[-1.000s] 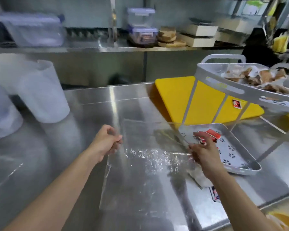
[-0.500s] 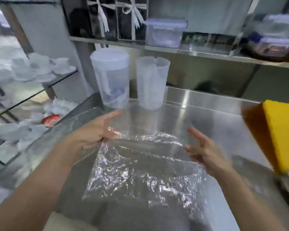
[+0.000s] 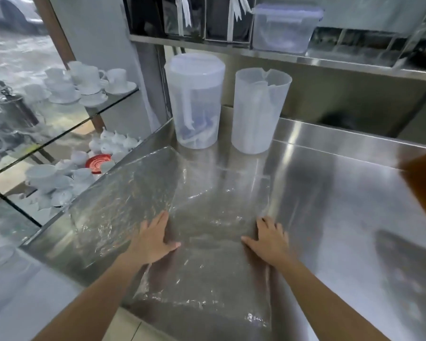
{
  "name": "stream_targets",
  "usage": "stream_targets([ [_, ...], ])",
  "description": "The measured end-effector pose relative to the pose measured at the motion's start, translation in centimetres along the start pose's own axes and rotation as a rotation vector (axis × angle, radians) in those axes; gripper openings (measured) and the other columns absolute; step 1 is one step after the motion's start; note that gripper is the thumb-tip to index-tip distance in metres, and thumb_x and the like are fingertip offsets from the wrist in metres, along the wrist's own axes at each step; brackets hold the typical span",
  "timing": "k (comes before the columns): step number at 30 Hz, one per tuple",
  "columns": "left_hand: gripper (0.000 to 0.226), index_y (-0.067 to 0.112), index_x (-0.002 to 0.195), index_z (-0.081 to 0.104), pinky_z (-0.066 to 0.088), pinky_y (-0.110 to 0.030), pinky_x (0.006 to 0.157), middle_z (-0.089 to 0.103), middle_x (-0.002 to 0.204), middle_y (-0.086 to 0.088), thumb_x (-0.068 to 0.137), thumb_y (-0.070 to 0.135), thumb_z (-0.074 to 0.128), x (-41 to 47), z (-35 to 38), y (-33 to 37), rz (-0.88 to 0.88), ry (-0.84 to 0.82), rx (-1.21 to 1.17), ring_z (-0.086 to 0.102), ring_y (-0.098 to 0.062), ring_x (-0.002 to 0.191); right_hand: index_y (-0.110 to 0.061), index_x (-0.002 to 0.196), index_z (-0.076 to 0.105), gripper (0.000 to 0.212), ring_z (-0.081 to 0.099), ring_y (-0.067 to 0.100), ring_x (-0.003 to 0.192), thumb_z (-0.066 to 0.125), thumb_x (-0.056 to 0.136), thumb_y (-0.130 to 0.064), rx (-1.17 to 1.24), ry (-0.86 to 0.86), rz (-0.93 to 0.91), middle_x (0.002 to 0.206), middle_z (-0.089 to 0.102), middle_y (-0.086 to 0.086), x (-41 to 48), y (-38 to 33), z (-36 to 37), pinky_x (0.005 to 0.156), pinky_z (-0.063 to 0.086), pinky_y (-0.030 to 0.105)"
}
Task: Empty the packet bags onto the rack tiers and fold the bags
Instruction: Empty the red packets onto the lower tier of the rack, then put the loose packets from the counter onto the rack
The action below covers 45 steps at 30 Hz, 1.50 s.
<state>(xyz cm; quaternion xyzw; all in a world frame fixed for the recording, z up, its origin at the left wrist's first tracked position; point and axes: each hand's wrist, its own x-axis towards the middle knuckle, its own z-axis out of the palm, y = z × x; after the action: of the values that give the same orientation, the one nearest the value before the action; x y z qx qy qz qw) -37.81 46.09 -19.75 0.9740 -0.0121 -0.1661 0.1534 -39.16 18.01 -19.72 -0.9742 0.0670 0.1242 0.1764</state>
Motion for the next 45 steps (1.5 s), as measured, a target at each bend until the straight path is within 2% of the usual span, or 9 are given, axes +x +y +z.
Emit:
stream_targets([
  [3,0.072,0.025,0.148,0.008,0.015,-0.048,0.114,0.008,0.158,0.005,0.09,0.058,0.036,-0.3,0.6,0.6,0.016,0.038,0.203,0.013,-0.035,0.141,-0.016,0.139,0.029,0.071,0.027,0.032,0.132,0.041,0.085,-0.06,-0.079,0.044,0.008,0.149,0.026,0.007,0.1,0.2,0.3,0.109,0.022,0.043],
  [6,0.073,0.024,0.148,0.012,0.017,-0.046,0.113,0.012,0.158,0.003,0.089,0.059,0.037,0.1,0.2,0.7,0.014,0.001,0.294,0.016,-0.034,0.141,-0.021,0.142,0.025,0.07,0.021,0.032,0.137,0.04,0.085,-0.061,-0.069,0.012,0.027,0.153,0.019,0.007,0.2,0.7,0.0,0.11,0.019,0.047],
  [10,0.058,0.024,0.135,0.04,0.027,-0.043,0.109,0.045,0.142,-0.002,0.087,0.057,0.041,1.2,-1.7,2.6,0.032,0.036,0.429,0.038,-0.026,0.131,-0.021,0.141,0.026,0.065,0.018,0.029,0.14,0.044,0.088,-0.053,0.033,0.042,0.061,0.156,0.015,0.006,-0.4,2.1,-1.1,0.111,0.016,0.048],
  [12,0.052,0.023,0.129,0.048,0.03,-0.041,0.108,0.052,0.136,-0.003,0.087,0.054,0.042,1.8,-2.3,5.2,0.073,0.073,0.39,0.043,-0.025,0.128,-0.021,0.141,0.028,0.063,0.022,0.028,0.139,0.046,0.088,-0.049,0.052,0.092,0.062,0.154,0.02,0.006,-1.1,3.5,-2.0,0.111,0.017,0.047],
  [18,0.061,0.019,0.136,0.044,0.03,-0.037,0.106,0.049,0.14,-0.003,0.087,0.055,0.046,1.8,0.4,17.2,0.437,0.189,0.233,0.044,-0.025,0.129,-0.024,0.144,0.019,0.072,0.028,0.026,0.136,0.047,0.086,-0.055,0.065,0.249,0.174,0.152,0.025,0.006,-5.3,9.9,-4.5,0.109,0.022,0.045],
  [30,0.067,0.022,0.143,0.031,0.019,-0.031,0.112,0.033,0.151,-0.002,0.087,0.057,0.04,-6.6,12.8,39.0,1.078,-0.117,0.237,0.03,-0.02,0.138,-0.023,0.145,0.018,0.069,0.025,0.028,0.138,0.047,0.087,-0.048,0.087,0.435,0.666,0.155,0.021,0.006,-21.5,25.2,-5.0,0.11,0.019,0.045],
  [37,0.068,0.023,0.147,0.02,0.009,-0.035,0.116,0.018,0.157,-0.003,0.09,0.057,0.034,-10.8,18.6,43.3,1.22,-0.155,0.287,0.012,-0.021,0.144,-0.027,0.145,0.019,0.065,0.02,0.024,0.14,0.041,0.089,-0.052,0.186,0.459,0.819,0.154,0.023,0.005,-26.7,29.2,-2.8,0.112,0.016,0.041],
  [41,0.089,0.028,0.147,0.015,0.003,-0.035,0.117,0.011,0.158,0.0,0.074,0.077,0.0,-10.0,20.5,42.4,1.217,-0.099,0.352,0.007,-0.02,0.146,-0.028,0.14,0.034,0.048,0.024,0.019,0.138,0.036,0.094,-0.045,0.2,0.529,0.798,0.148,0.036,-0.002,-27.1,29.5,-2.1,0.105,0.014,0.035],
  [45,0.096,0.03,0.147,0.017,-0.001,-0.032,0.115,0.014,0.157,0.002,0.069,0.074,-0.018,-9.5,20.9,41.7,1.245,-0.046,0.325,0.01,-0.017,0.146,-0.027,0.125,0.049,0.037,0.036,0.02,0.124,0.049,0.09,-0.039,0.243,0.605,0.825,0.13,0.051,-0.003,-26.4,29.8,-2.1,0.095,0.019,0.036],
])
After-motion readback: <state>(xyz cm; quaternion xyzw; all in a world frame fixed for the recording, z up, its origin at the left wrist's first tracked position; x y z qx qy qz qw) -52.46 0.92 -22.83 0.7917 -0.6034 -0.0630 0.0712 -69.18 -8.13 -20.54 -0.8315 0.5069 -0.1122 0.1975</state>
